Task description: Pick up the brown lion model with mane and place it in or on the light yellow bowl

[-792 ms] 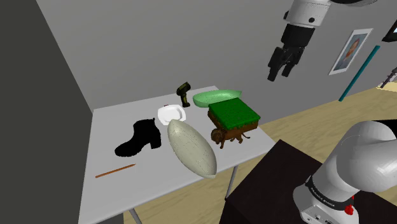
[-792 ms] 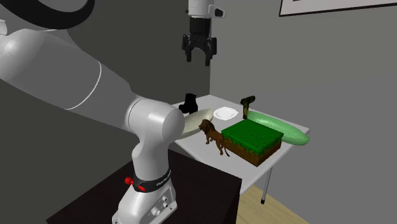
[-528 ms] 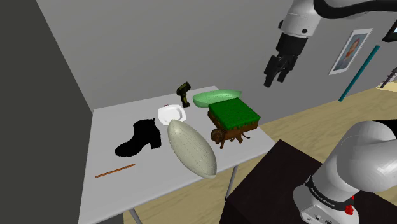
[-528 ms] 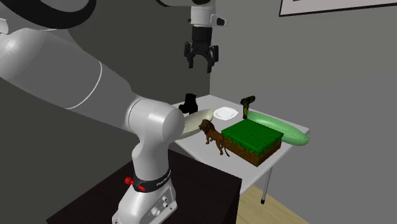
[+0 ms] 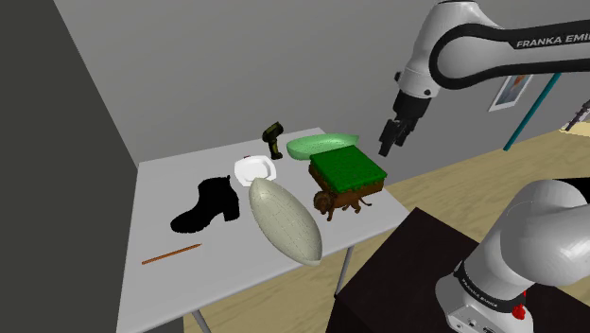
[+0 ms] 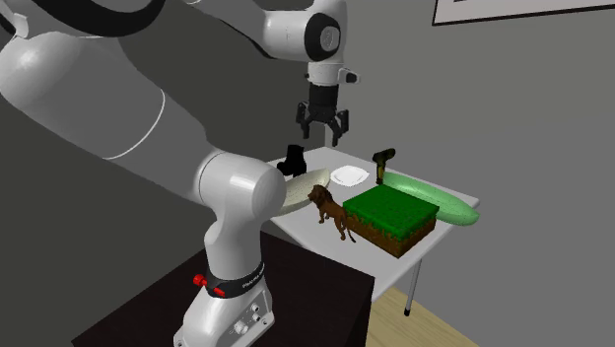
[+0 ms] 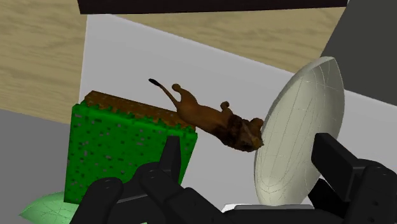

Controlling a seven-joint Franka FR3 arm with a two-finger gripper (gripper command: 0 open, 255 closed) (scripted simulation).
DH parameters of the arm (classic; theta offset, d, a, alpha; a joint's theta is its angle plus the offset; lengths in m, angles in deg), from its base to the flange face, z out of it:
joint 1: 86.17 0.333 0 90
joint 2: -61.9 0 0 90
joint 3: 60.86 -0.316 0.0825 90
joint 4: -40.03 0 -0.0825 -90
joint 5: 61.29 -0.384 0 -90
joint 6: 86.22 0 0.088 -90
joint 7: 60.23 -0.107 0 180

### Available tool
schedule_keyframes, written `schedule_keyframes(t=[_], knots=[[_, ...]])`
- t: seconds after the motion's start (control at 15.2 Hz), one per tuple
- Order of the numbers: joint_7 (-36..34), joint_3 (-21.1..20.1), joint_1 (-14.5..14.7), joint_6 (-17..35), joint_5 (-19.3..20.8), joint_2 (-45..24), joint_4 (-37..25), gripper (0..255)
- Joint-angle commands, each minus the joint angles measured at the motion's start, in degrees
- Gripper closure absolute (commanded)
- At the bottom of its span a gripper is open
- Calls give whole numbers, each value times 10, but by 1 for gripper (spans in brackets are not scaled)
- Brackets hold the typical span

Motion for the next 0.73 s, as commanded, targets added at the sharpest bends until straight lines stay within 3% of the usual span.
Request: schedule_keyframes(t=[0.0, 0.66], knots=[[20, 10, 1, 50, 6, -16, 30, 0], [131, 73, 26, 307, 7, -201, 91, 0]])
